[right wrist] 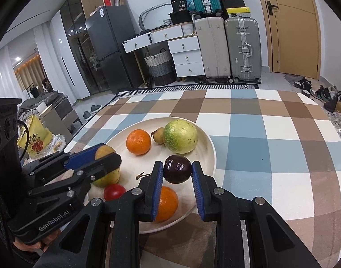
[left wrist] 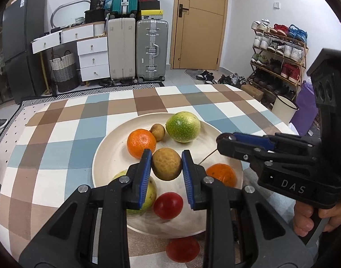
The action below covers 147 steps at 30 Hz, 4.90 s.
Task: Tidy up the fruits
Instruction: 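Carry the brown fruit and cherries into the white plate and open both tools, then close the left tool on a red tomato while the right tool grasps a dark cherry, then carry the tomato and dark cherry into the white plate and open both tools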
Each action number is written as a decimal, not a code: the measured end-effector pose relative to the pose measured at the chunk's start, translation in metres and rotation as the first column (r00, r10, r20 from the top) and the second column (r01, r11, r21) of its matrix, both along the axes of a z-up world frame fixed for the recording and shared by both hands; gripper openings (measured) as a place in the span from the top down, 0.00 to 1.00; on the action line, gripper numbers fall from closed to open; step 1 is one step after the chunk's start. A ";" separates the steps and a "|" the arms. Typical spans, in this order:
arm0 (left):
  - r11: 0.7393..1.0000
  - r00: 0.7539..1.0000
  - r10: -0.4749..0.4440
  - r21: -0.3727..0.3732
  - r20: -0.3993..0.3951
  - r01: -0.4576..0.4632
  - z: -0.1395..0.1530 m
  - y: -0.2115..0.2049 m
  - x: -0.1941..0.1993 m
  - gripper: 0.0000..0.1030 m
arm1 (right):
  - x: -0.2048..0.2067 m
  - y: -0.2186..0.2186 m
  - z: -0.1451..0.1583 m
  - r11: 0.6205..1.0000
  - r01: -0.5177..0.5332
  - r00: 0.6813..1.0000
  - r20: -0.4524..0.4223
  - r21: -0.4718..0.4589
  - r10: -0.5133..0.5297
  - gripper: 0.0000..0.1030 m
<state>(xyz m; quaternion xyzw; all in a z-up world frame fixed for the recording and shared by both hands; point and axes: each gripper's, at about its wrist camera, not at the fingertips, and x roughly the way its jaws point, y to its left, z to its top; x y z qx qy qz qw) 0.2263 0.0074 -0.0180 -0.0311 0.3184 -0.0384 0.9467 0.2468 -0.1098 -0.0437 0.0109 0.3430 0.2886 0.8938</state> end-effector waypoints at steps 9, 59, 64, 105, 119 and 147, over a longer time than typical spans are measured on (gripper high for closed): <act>1.000 1.000 0.019 -0.011 -0.018 -0.019 -0.003 0.008 -0.001 0.53 | -0.005 -0.012 0.004 0.999 0.039 0.999 0.038 -0.027 -0.038 0.43; 0.995 0.974 -0.096 -0.018 -0.207 0.095 -0.027 0.007 -0.068 0.14 | -0.071 0.012 -0.035 0.928 -0.271 0.961 -0.130 -0.257 0.245 0.06; 0.995 0.971 -0.100 -0.033 -0.219 0.095 -0.031 0.009 -0.066 0.19 | -0.073 0.016 -0.037 0.917 -0.279 0.960 -0.115 -0.285 0.256 0.18; 0.984 0.973 -0.177 -0.062 -0.149 0.170 -0.019 0.001 -0.075 0.72 | -0.087 0.030 -0.035 0.893 -0.347 0.937 -0.084 -0.286 0.338 0.61; 0.987 0.984 -0.152 -0.072 -0.089 0.146 -0.007 0.007 -0.081 0.72 | -0.095 0.029 -0.030 0.889 -0.357 0.932 -0.051 -0.288 0.358 0.73; 0.999 0.998 -0.031 -0.033 0.054 0.033 0.049 0.011 -0.067 0.72 | -0.058 -0.006 0.042 0.982 -0.165 0.979 0.103 -0.087 0.173 0.73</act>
